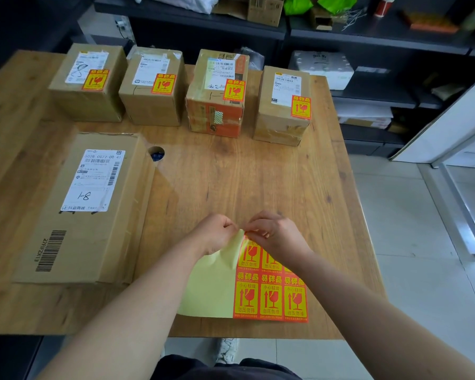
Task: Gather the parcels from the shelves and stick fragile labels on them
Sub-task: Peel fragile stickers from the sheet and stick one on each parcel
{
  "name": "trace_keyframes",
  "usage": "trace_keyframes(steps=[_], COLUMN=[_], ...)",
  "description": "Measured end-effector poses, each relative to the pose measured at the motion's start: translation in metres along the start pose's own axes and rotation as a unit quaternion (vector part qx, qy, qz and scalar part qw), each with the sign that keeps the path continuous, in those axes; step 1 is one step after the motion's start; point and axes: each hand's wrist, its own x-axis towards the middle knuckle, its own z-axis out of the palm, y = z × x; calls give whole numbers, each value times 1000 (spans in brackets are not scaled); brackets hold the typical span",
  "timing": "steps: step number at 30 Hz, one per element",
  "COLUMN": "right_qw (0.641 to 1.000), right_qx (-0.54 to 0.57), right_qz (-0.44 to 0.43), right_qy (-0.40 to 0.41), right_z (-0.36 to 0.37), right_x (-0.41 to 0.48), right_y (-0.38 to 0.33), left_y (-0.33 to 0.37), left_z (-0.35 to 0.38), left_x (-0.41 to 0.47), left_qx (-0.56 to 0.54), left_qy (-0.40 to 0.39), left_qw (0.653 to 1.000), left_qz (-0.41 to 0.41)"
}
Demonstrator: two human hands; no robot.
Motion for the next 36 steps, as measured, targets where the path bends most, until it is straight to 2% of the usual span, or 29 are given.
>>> trace_keyframes(steps=[10, 15, 19, 22, 24, 25, 27, 30, 36], right_qw=[999, 998, 995, 992, 991, 990, 989, 988, 988], right_qx=[-13, 0, 8, 16, 23, 25, 31, 41, 43], right_qz=[-3, 33, 88, 119, 133, 139, 146, 144, 146], right_qy=[-43, -49, -43, -29, -19, -17, -15, -22, -27], right_z=[4, 8, 15, 19, 21, 21, 21, 20, 15], right_x=[-6, -18, -34, -38, -36, -35, -34, -35, -44], right_y=[3, 7, 12, 12, 11, 10, 10, 10, 12], left_y=[-10, -28, -37, -42, -42, -43, -47, -57, -59], left_z=[3, 6, 11, 20, 27, 30, 39, 46, 48], left_x=[4, 8, 7, -1, -11, -16, -23, -23, -20], left_qx=[38, 202, 245, 302, 298, 291, 289, 282, 273], left_qy=[13, 133, 213, 261, 297, 295, 233, 152, 154], left_qw=[999, 970, 943, 909, 895, 895, 913, 939, 946], left_qz=[13, 33, 66, 117, 151, 165, 171, 124, 89])
